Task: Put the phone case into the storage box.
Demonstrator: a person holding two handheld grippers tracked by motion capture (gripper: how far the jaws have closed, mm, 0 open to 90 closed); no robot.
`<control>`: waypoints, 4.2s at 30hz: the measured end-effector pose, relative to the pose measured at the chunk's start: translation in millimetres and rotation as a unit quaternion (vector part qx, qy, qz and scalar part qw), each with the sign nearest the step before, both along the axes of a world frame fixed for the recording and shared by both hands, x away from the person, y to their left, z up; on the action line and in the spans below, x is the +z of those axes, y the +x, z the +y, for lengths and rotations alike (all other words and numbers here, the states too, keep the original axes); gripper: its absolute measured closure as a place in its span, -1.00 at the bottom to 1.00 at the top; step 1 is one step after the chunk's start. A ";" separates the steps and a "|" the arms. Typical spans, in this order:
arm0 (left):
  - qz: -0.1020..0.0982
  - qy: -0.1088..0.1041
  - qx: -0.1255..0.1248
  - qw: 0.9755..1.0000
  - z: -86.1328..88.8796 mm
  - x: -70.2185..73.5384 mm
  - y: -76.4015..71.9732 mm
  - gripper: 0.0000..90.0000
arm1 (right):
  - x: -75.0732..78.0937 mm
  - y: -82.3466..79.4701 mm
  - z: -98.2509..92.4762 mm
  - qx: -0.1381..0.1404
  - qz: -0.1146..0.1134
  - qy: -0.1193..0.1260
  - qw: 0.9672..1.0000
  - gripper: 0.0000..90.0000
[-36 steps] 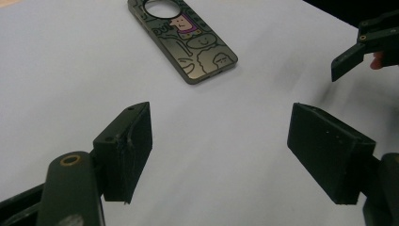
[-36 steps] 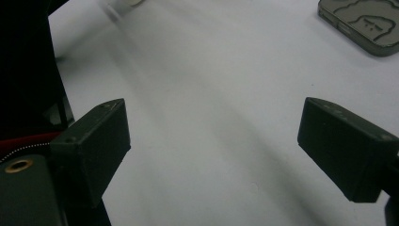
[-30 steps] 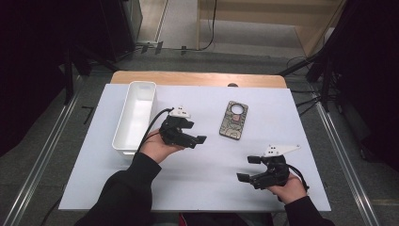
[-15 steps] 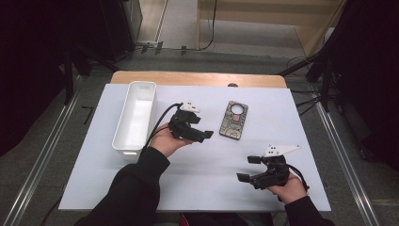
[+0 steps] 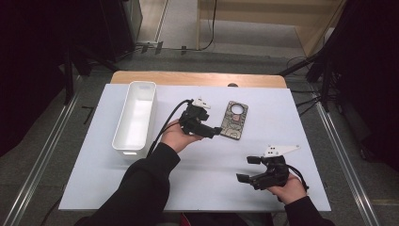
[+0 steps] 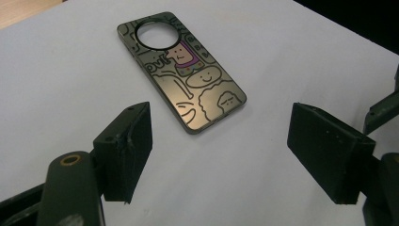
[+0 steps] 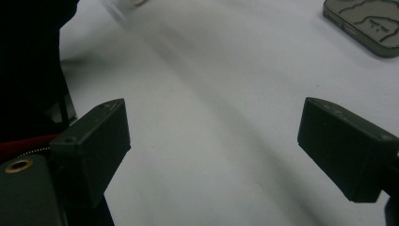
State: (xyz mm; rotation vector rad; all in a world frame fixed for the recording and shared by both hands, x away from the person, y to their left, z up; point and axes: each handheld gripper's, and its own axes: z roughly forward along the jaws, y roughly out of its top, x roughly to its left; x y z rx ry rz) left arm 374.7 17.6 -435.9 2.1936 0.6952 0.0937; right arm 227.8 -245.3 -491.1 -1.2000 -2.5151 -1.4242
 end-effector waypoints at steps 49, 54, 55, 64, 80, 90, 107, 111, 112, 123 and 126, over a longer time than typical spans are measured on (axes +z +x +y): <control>0.005 0.010 0.058 0.998 -62.8 -15.3 39.9 -0.51 | 0.1 -0.3 -0.7 0.002 0.004 0.007 1.000 -0.80; 0.006 0.014 0.060 0.998 -67.7 -17.3 41.6 -0.51 | -0.1 -0.1 -0.7 0.002 0.006 0.007 1.000 -0.80; 0.005 0.015 0.061 0.998 -69.2 -17.7 41.7 -0.51 | -0.1 -0.1 -0.6 0.002 0.006 0.007 1.000 -0.80; 0.007 0.019 0.067 0.998 -79.7 -22.3 41.7 -0.52 | -0.1 -0.1 -1.5 0.002 0.005 0.009 1.000 -0.80; 0.015 0.000 0.071 0.997 -93.8 -28.3 41.6 -0.62 | -0.1 -0.2 -1.8 0.002 0.005 0.010 1.000 -0.80; 0.019 0.007 0.079 0.997 -100.6 -35.1 42.9 -1.00 | -0.2 -0.2 -1.9 0.002 0.004 0.010 1.000 -0.80; 0.014 0.019 0.088 0.996 -110.0 -36.8 43.8 -1.00 | 0.2 -0.5 -2.5 0.001 0.006 0.012 1.000 -0.80; 0.015 0.017 0.088 0.996 -112.7 -36.2 43.9 -1.00 | 0.4 -0.6 -2.7 0.001 0.007 0.013 1.000 -0.80; 0.016 0.016 0.090 0.996 -112.9 -36.1 44.0 -1.00 | 0.3 -0.6 -2.8 0.000 0.007 0.013 1.000 -0.80; 0.040 0.013 0.096 0.995 -113.8 -40.1 46.4 -1.00 | 0.3 -0.7 -3.1 0.001 0.008 0.014 1.000 -0.80; 0.038 0.018 0.098 0.994 -113.8 -42.1 47.3 -1.00 | 0.4 -0.6 -3.3 0.002 0.006 0.016 1.000 -0.80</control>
